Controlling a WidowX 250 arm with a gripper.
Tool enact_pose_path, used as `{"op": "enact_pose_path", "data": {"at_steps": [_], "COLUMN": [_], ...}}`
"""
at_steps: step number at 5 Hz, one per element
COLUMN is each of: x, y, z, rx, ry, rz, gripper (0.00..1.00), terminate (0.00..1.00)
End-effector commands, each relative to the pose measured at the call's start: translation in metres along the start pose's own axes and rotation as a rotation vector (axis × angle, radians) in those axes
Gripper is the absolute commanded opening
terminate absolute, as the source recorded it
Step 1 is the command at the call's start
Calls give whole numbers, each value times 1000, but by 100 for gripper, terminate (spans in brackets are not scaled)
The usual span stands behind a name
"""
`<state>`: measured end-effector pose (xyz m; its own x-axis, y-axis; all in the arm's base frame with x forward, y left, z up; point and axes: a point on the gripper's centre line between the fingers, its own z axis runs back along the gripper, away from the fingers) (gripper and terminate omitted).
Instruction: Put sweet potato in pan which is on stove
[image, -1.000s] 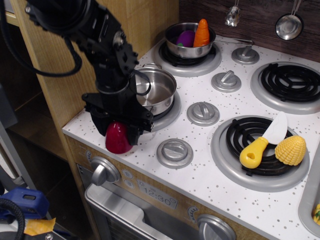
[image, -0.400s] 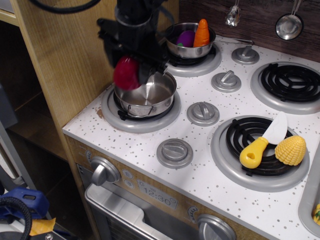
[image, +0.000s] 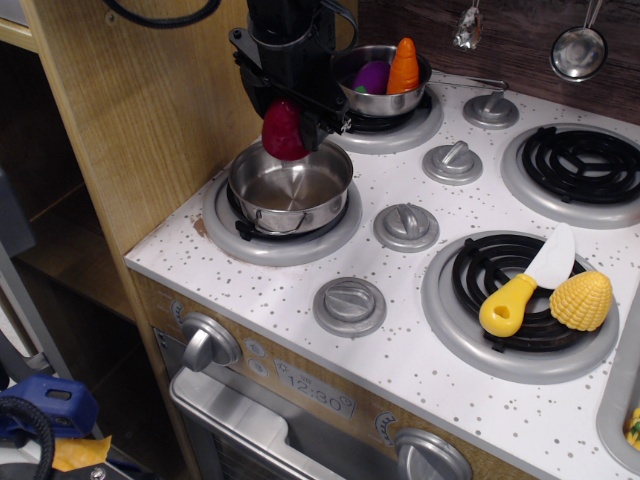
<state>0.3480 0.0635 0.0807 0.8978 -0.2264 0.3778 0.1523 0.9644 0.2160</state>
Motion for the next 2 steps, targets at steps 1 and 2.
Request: {"op": "enact_pose_path", "data": {"at_steps": [1,2], "x": [4,-2], "y": [7,5], "z": [-1,-1], "rx": [-40,-56], "ry": [-14,-3], "rz": [14,43], "gripper": [100,100], "terminate": [0,0]}}
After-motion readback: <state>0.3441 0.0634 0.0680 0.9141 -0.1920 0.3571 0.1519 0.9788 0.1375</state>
